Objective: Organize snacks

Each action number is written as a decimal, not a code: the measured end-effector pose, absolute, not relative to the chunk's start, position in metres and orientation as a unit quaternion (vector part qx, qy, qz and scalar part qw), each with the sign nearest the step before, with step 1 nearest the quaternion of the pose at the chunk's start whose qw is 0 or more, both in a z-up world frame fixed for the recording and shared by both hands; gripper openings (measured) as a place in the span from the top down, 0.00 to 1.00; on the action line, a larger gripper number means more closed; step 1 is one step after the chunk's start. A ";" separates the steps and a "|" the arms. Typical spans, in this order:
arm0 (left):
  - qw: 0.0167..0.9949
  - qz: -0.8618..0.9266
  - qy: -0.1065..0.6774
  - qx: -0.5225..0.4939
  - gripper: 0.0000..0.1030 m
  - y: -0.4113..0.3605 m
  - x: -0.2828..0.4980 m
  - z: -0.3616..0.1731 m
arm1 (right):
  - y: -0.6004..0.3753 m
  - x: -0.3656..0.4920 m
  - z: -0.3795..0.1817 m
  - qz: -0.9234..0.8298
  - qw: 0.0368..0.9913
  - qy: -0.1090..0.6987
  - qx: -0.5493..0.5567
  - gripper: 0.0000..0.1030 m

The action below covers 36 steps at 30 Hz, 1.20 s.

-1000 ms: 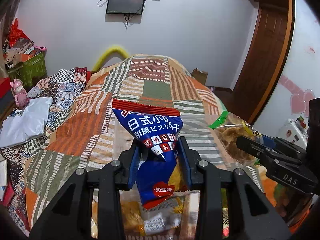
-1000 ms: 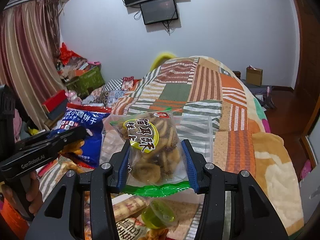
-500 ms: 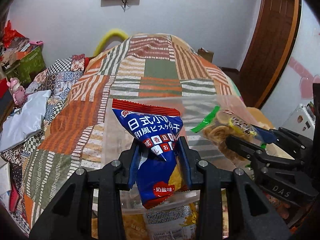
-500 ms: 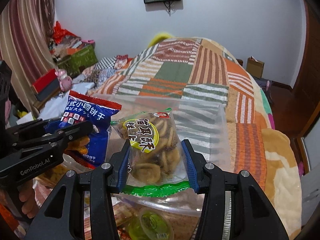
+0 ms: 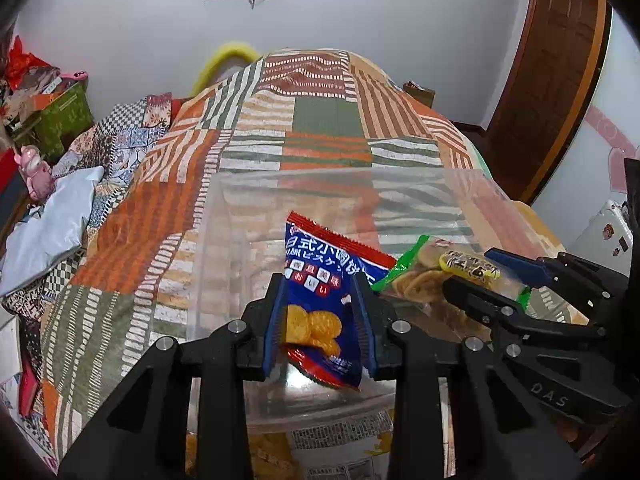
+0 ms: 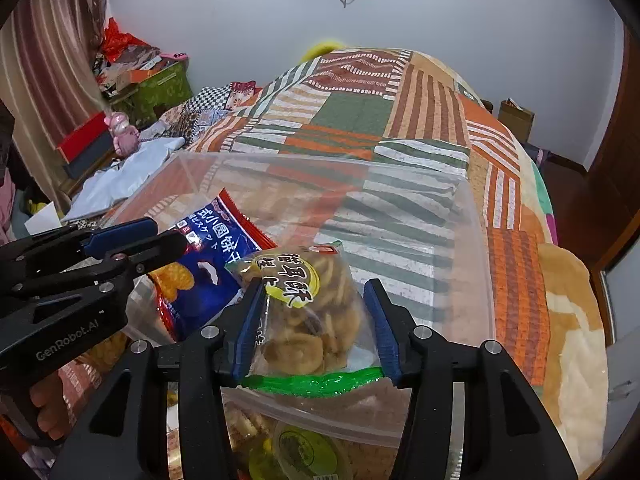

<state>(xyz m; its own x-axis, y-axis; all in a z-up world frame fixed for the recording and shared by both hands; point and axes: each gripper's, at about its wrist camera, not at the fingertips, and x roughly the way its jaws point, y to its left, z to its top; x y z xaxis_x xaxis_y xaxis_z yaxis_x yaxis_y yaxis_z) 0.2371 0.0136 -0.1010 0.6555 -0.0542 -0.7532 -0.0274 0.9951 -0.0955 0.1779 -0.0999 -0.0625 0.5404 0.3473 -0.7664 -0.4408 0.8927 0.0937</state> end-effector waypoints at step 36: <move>0.931 0.053 0.361 -0.027 0.12 0.067 0.108 -0.061 | -0.172 0.083 -0.020 0.162 0.918 0.360 -0.041 0.24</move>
